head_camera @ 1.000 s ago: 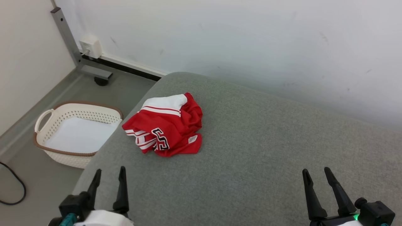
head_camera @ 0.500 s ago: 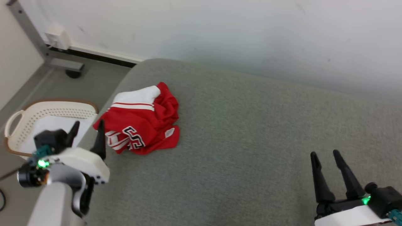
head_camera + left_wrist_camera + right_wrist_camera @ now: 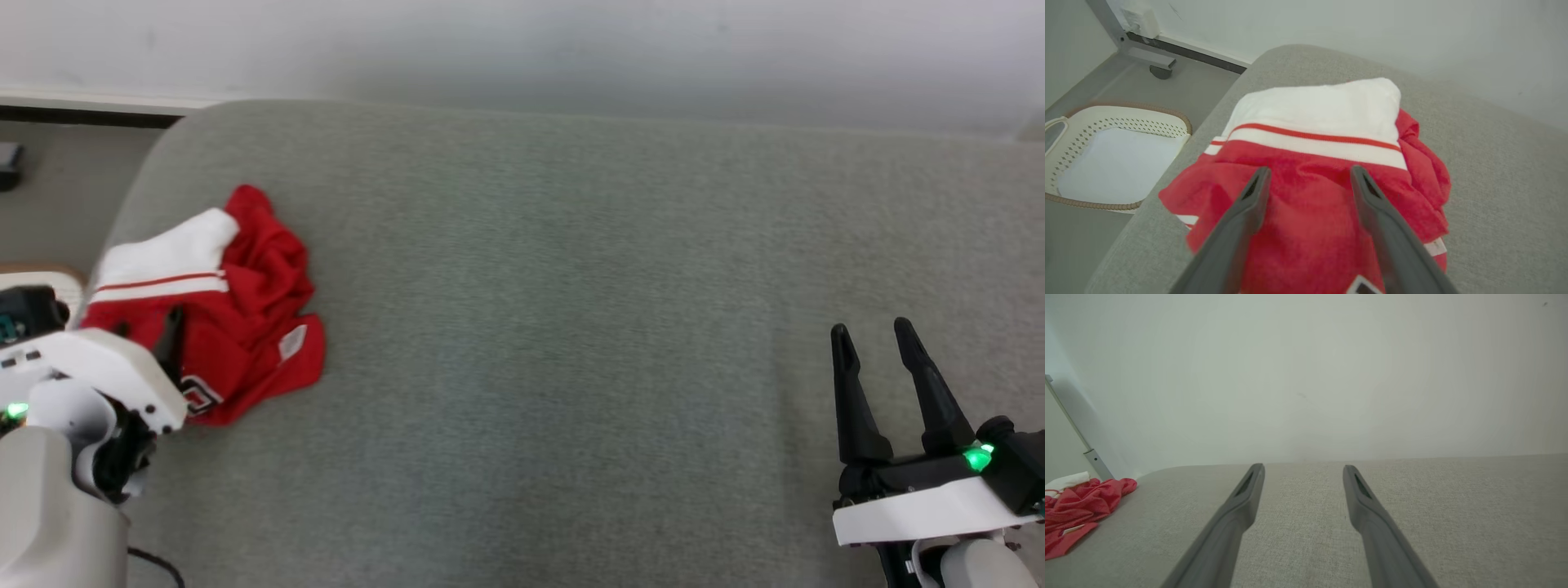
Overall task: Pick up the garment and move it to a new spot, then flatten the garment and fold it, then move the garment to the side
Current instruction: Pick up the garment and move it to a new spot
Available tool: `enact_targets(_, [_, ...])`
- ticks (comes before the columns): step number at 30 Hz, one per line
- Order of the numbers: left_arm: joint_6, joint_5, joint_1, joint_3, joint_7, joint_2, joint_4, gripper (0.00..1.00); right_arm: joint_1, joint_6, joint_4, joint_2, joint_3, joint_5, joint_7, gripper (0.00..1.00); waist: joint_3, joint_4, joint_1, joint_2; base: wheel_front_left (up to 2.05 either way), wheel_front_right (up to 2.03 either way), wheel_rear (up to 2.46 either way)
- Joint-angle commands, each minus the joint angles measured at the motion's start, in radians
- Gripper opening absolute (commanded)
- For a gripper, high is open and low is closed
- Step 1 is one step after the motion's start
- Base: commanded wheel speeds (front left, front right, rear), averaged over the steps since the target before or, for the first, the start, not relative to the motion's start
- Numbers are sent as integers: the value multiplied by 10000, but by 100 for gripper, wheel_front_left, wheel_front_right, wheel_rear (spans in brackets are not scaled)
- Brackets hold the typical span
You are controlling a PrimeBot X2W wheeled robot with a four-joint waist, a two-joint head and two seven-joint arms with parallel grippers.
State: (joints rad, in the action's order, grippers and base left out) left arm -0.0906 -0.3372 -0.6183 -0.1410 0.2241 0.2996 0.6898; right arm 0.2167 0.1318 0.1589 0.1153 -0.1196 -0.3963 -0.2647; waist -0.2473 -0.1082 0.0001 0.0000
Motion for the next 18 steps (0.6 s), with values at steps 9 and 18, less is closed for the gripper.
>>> enact_targets(9, [-261, -308, 122, 465, 1097, 29, 2861, 100, 308, -22, -171, -88, 130, 76, 13, 100, -567, 1127, -1, 0, 0, 0, 0])
enact_targets(18, [-409, -336, -304, 947, 149, 182, 3582, 0, 63, -22, -85, -119, 279, 124, 13, 100, 7, 998, -1, 0, 0, 0, 0])
